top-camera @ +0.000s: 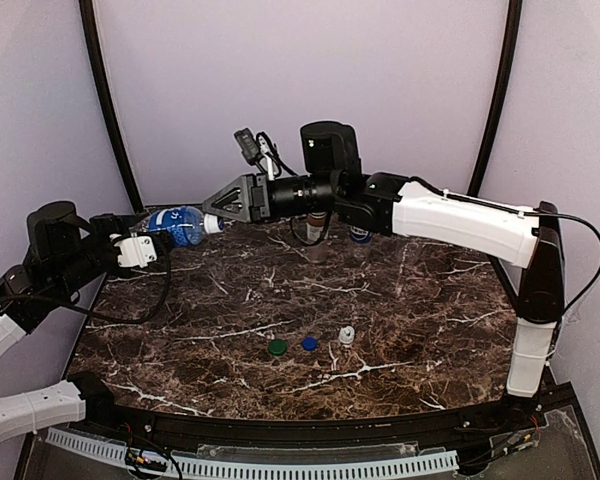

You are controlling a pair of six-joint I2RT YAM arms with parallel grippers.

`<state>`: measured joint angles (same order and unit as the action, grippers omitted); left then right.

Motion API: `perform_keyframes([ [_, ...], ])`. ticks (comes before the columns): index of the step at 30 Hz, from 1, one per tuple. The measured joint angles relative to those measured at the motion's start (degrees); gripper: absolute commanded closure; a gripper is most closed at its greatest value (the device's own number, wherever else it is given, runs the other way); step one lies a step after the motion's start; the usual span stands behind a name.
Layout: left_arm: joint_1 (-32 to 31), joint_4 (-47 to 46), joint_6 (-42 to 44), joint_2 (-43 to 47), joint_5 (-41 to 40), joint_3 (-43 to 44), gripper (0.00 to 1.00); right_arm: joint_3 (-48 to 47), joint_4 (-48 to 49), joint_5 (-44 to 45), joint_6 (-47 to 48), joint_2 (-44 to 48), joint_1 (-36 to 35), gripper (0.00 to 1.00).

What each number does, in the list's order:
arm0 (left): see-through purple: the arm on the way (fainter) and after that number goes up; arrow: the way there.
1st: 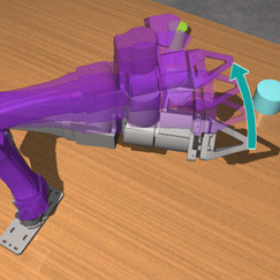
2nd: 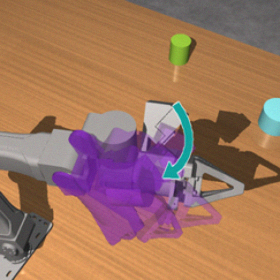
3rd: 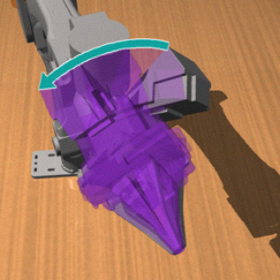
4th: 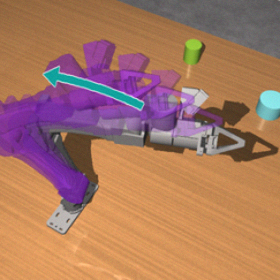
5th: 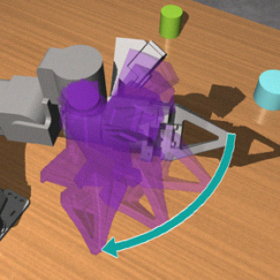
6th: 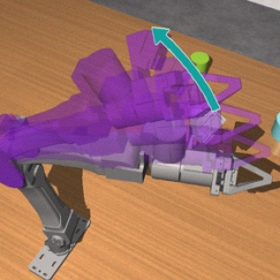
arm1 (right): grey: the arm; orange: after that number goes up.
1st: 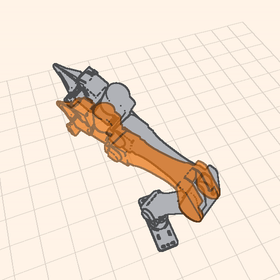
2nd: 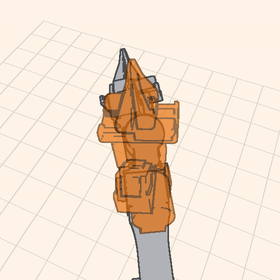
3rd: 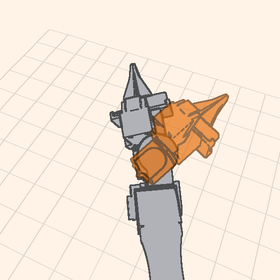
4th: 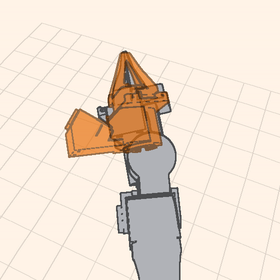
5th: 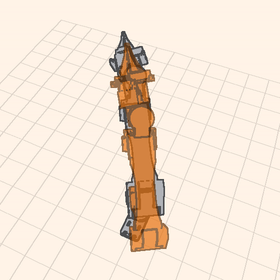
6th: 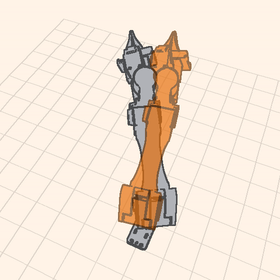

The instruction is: Unscrew the bottle caps

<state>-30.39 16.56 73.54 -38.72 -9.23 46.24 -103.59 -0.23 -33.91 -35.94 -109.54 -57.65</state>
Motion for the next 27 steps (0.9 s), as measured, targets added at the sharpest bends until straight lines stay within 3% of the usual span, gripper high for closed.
perform_keyframes([
  [6, -0.85, -1.64, 1.03, -1.44, -2.99, -0.24, 0.64, -0.02, 0.61, -0.94, -1.62, -0.83, 0.22, 0.45],
  [10, -1.03, -1.9, 0.9, -2.05, -3.56, -0.24, 0.64, 0.24, 0.26, -0.15, -1.55, -0.83, 0.33, 0.51],
  [15, -1.07, -1.99, 0.76, -2.03, -4.17, -0.24, 0.64, 0.44, -1.4, 0.52, -1.46, -0.83, 0.31, 0.49],
  [20, -1.07, -2.03, 0.76, -1.97, -5.05, -0.24, 0.64, 0.46, -3.56, 0.72, -1.44, -0.83, 0.28, 0.69],
  [25, -1.07, -2.05, 0.66, -1.62, -4.94, -0.28, 0.65, 0.5, -3.98, 0.96, -1.27, -0.83, 0.33, 0.71],
  [27, -1.07, -2.03, 0.66, -1.55, -4.83, -0.31, 0.64, 0.5, -3.91, 0.9, -1.25, -0.83, 0.33, 0.76],
])
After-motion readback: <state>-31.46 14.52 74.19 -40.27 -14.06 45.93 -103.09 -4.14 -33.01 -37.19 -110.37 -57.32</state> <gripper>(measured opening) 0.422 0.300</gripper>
